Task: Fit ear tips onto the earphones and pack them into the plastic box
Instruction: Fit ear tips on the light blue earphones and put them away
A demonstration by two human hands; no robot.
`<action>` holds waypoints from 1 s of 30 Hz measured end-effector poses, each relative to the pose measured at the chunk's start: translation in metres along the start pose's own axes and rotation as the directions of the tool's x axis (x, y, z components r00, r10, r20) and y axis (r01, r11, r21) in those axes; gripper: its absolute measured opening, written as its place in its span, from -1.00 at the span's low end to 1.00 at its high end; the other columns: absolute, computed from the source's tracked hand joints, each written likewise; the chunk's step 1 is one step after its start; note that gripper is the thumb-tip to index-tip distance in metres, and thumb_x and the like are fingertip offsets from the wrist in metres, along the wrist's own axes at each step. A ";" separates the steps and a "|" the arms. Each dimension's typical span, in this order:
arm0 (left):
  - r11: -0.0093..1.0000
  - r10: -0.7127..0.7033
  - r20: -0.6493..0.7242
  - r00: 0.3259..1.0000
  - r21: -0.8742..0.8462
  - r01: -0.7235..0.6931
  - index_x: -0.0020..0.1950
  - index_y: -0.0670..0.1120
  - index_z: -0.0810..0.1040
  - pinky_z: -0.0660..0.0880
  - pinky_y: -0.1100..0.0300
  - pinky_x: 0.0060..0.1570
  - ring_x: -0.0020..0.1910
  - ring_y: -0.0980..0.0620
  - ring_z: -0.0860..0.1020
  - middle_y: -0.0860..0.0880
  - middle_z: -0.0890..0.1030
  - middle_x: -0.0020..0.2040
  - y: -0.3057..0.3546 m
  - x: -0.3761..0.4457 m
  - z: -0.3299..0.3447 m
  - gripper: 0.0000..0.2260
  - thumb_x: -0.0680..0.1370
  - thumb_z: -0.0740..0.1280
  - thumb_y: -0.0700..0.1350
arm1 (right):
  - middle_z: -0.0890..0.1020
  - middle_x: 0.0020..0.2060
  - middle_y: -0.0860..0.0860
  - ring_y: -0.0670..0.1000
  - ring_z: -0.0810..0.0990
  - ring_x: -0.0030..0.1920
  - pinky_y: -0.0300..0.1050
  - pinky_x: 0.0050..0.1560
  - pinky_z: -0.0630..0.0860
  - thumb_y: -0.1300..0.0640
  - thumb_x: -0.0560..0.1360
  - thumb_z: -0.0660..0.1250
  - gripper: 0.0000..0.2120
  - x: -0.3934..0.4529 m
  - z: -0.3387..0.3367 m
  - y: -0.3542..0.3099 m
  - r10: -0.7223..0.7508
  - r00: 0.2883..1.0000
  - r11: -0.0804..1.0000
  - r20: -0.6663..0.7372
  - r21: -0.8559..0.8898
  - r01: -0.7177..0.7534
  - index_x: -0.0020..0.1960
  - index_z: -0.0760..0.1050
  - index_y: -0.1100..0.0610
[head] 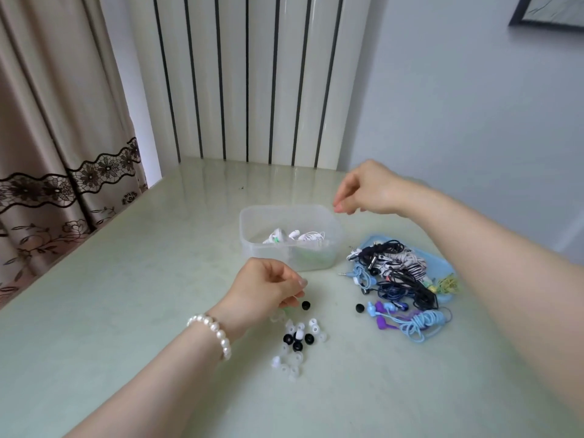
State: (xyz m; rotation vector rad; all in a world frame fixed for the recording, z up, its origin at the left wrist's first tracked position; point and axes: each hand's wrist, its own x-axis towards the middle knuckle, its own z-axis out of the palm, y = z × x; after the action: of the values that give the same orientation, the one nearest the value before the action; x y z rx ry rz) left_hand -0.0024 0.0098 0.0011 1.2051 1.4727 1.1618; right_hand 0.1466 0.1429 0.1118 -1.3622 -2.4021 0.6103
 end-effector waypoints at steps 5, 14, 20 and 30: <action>0.995 0.008 -0.012 1.000 0.095 -0.007 -0.29 -0.18 0.59 0.44 0.20 -0.44 -0.46 0.17 0.52 -0.01 0.61 -0.37 -0.003 -0.002 0.005 -0.89 0.44 0.42 -0.22 | 0.60 -0.39 -0.04 -0.10 0.49 -0.35 -0.27 -0.29 0.40 0.14 0.32 0.51 -0.93 -0.048 0.013 0.033 0.042 0.988 0.967 0.148 -0.257 -0.003 -0.25 0.63 0.11; 0.976 0.096 -0.034 0.995 0.197 -0.087 -0.34 -0.12 0.60 0.37 0.31 -0.51 -0.60 0.16 0.42 0.12 0.54 -0.54 -0.004 -0.005 0.009 -0.85 0.44 0.42 -0.23 | 0.43 -0.15 -0.07 -0.06 0.36 0.00 -0.20 0.03 0.33 -0.02 0.38 0.43 -0.79 -0.088 0.058 0.054 -0.128 0.982 0.871 0.141 -0.457 0.179 -0.01 0.63 0.00; 0.924 0.174 0.004 0.985 0.344 -0.165 -0.30 -0.05 0.64 0.33 0.41 -0.46 -0.55 0.22 0.41 0.16 0.57 -0.47 -0.005 -0.006 0.012 -0.89 0.41 0.44 -0.22 | 0.38 -0.05 -0.06 -0.03 0.29 0.05 -0.21 0.00 0.22 -0.08 0.36 0.43 -0.64 -0.091 0.060 0.053 -0.105 0.982 0.827 0.155 -0.535 0.173 0.12 0.56 -0.01; 0.871 0.206 0.022 0.978 0.451 -0.194 -0.33 0.04 0.61 0.42 0.36 -0.33 -0.43 0.20 0.46 0.03 0.66 -0.31 -0.007 -0.007 0.015 -0.84 0.43 0.42 -0.18 | 0.35 -0.17 -0.08 -0.07 0.24 -0.04 -0.17 -0.04 0.17 -0.10 0.44 0.34 -0.80 -0.107 0.060 0.061 -0.107 0.986 0.845 0.127 -0.510 0.158 -0.01 0.61 -0.05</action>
State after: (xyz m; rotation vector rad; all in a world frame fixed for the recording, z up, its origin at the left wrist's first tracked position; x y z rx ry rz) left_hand 0.0120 0.0042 -0.0077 1.6994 1.7305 0.9957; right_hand 0.2167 0.0655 0.0231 -1.3554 -2.8404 -0.0315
